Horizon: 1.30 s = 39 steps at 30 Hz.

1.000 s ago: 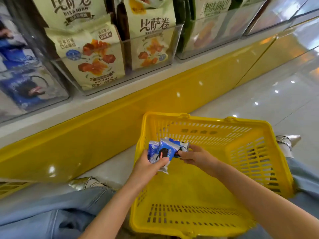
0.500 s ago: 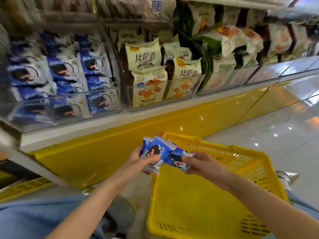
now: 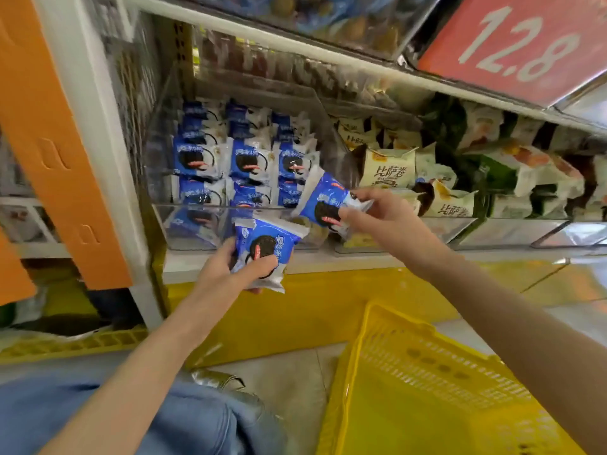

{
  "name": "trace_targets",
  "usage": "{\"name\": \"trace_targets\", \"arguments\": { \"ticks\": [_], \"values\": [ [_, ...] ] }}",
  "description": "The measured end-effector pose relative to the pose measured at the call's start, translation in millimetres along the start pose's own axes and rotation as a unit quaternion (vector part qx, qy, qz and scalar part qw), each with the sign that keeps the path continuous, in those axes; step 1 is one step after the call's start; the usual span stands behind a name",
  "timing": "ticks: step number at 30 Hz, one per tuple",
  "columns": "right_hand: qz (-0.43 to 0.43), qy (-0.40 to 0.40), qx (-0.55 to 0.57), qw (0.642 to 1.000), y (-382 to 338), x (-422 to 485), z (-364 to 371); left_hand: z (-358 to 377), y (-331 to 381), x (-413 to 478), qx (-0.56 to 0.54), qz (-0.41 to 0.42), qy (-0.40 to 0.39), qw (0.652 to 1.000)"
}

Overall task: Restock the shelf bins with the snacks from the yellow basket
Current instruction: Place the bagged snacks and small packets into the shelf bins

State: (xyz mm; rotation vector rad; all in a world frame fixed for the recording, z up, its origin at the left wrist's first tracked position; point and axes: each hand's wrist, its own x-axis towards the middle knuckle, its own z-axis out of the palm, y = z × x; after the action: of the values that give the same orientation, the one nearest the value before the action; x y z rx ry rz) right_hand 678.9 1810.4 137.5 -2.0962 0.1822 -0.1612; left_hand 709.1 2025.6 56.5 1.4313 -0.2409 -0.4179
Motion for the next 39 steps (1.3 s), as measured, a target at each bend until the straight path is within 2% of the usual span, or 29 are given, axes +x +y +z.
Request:
{"name": "trace_targets", "arguments": {
  "ticks": [4, 6, 10, 16, 20, 26, 31, 33, 36, 39],
  "values": [
    [-0.045, 0.032, -0.026, 0.998, -28, 51, 31, -16, 3, -4, -0.072, 0.015, 0.116, 0.991],
    [-0.072, 0.031, -0.035, 0.996, -36, 74, 52, -21, 4, -3, -0.105, 0.007, 0.142, 0.984],
    [-0.092, 0.011, -0.099, 0.991, -37, 114, 89, -29, 3, -2, -0.127, 0.010, 0.163, 0.978],
    [-0.089, -0.072, -0.119, 0.986, -35, 147, 132, -44, 6, -8, -0.144, 0.028, 0.184, 0.972],
    [-0.117, -0.084, -0.153, 0.978, -38, 153, 145, -46, 8, -9, -0.152, 0.024, 0.194, 0.969],
    [-0.174, -0.044, -0.226, 0.957, -39, 145, 140, -42, 10, -10, -0.140, 0.014, 0.185, 0.972],
    [-0.141, 0.069, -0.097, 0.983, -46, 96, 122, -28, 7, -17, -0.104, 0.002, 0.116, 0.988],
    [-0.127, 0.042, -0.061, 0.989, -48, 67, 107, -24, 9, -19, -0.093, 0.004, 0.088, 0.992],
    [-0.111, -0.069, -0.031, 0.991, -49, 24, 88, -19, 14, -20, -0.077, 0.001, 0.070, 0.995],
    [-0.043, -0.153, 0.013, 0.987, -48, -3, 81, -16, 14, -20, -0.072, -0.001, 0.071, 0.995]
  ]
}}
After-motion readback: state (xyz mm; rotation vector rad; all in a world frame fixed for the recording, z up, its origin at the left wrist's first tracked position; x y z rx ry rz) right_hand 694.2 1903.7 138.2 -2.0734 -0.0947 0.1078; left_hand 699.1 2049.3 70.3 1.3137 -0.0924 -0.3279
